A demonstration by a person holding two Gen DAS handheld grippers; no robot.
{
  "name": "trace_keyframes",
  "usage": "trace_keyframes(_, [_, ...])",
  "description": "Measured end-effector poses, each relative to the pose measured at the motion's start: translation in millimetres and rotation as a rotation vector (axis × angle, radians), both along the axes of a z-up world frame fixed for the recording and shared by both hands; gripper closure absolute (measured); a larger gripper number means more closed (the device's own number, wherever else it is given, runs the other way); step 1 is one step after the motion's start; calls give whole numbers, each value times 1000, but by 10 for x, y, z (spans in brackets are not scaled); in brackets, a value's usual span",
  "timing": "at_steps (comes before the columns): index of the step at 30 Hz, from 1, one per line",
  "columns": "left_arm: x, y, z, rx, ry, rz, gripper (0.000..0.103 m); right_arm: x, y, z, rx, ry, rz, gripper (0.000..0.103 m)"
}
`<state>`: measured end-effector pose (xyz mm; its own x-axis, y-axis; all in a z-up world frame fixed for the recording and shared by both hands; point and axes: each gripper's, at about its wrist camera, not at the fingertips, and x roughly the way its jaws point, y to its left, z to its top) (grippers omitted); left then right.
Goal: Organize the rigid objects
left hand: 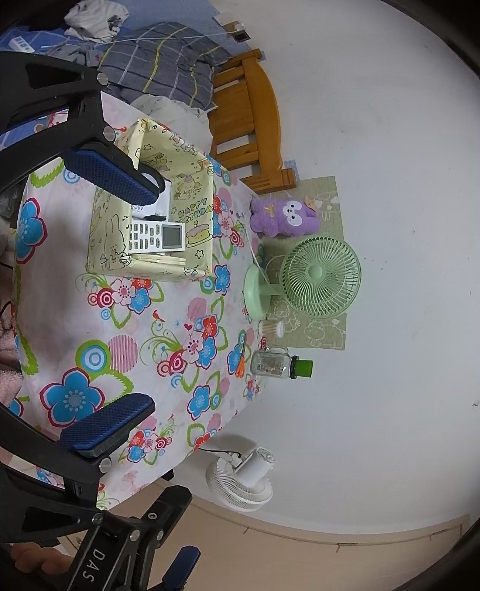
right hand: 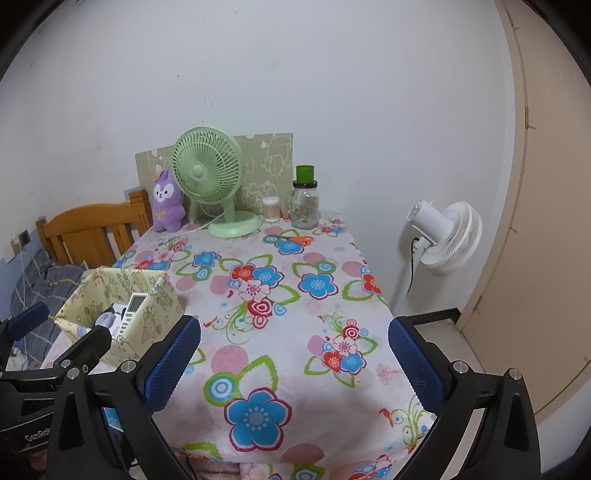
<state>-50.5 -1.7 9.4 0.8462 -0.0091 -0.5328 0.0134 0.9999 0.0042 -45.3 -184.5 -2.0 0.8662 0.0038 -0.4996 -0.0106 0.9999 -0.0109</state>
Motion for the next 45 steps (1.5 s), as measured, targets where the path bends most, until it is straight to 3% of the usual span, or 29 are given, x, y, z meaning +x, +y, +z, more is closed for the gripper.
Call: trace_keyframes(45, [26, -1, -55, -24, 12, 7, 0, 57, -14, -47, 7, 0, 14, 0])
